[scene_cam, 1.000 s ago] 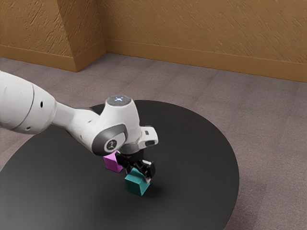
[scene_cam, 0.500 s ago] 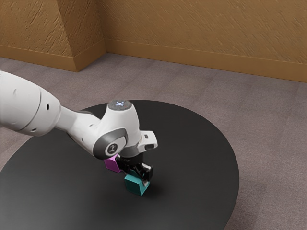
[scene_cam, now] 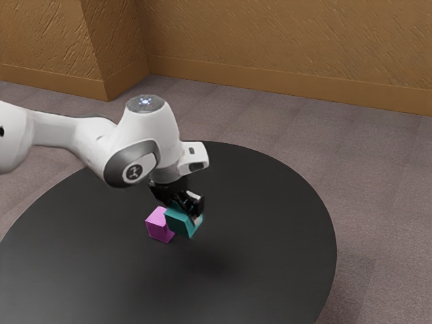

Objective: Pick up the blue block with one arm, and put the blue block on the pink block with one arm

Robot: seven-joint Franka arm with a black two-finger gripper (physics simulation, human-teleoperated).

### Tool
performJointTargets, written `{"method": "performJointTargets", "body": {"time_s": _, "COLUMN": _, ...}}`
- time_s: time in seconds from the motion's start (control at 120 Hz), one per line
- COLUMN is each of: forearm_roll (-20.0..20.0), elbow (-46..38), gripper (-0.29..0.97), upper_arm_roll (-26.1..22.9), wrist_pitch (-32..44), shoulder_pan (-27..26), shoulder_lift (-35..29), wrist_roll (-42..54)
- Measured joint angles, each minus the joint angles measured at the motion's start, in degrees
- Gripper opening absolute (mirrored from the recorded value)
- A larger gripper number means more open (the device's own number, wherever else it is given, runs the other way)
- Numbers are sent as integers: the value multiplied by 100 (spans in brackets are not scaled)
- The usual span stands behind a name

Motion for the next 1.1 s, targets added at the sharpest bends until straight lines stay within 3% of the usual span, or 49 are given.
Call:
{"method": "performJointTargets", "body": {"time_s": 0.175, "forearm_roll": 28, "elbow": 6, "gripper": 33, "upper_arm_roll": 334, "wrist_pitch": -186, "shoulder_pan": 135, "shoulder_lift": -20, "wrist_roll": 129}}
{"method": "performJointTargets", "body": {"time_s": 0.517, "forearm_roll": 36, "elbow": 246, "gripper": 33, "upper_arm_roll": 192, "wrist_pitch": -252, "shoulder_pan": 2103, "shoulder_lift": 333, "wrist_roll": 459}}
{"method": "performJointTargets", "body": {"time_s": 0.667, "forearm_roll": 15, "elbow": 721, "gripper": 34, "upper_arm_roll": -50, "wrist_pitch": -377, "shoulder_pan": 1839, "shoulder_lift": 289, "wrist_roll": 538}}
{"method": "performJointTargets", "body": {"time_s": 0.825, "forearm_roll": -132, "elbow": 870, "gripper": 33, "upper_arm_roll": 203, "wrist_pitch": -692, "shoulder_pan": 811, "shoulder_lift": 429, "wrist_roll": 599}}
{"method": "performJointTargets", "body": {"time_s": 1.1, "forearm_roll": -210, "elbow": 859, "gripper": 34, "upper_arm_roll": 346, "wrist_pitch": -852, "shoulder_pan": 1260, "shoulder_lift": 693, "wrist_roll": 761}}
